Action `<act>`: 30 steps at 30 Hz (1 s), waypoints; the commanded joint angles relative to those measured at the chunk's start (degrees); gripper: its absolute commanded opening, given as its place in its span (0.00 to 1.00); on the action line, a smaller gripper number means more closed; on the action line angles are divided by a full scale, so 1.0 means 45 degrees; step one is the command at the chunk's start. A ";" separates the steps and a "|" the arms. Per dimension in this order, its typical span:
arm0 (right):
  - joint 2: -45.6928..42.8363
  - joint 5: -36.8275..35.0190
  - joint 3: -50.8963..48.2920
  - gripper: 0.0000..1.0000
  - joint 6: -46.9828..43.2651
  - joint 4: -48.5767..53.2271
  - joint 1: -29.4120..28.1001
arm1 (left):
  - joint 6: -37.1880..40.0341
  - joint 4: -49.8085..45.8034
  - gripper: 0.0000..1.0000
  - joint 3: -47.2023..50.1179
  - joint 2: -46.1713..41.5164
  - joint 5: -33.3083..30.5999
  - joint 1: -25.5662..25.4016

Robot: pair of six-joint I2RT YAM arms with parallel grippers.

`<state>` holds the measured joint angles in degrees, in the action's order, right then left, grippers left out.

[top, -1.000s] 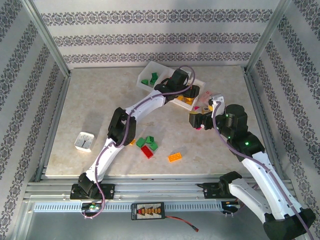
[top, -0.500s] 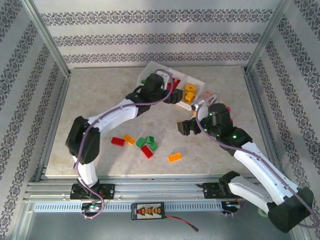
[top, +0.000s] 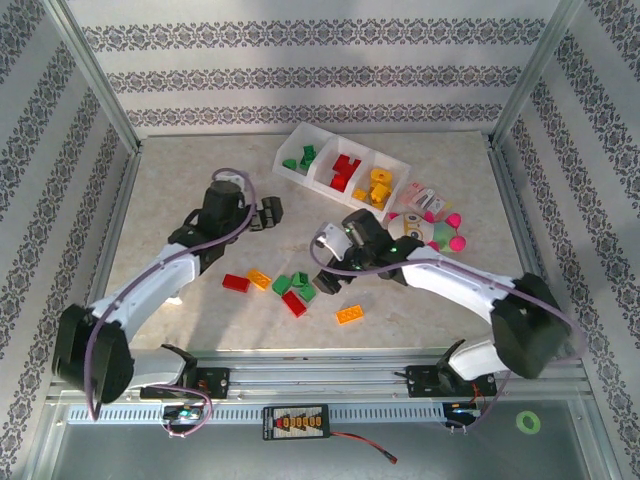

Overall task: Sort the legos into containers by color
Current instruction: Pick up the lego from the center of the table.

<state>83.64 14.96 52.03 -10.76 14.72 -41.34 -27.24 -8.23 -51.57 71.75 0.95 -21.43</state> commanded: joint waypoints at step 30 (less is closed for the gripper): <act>0.6365 -0.0618 0.4568 0.69 -0.2586 0.1168 -0.0868 | 0.0599 -0.4618 0.99 0.2406 -0.4782 -0.0661 0.0651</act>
<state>110.93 14.28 71.29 -23.11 18.61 -45.52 -26.63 -28.36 -41.45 50.30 -1.98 -19.31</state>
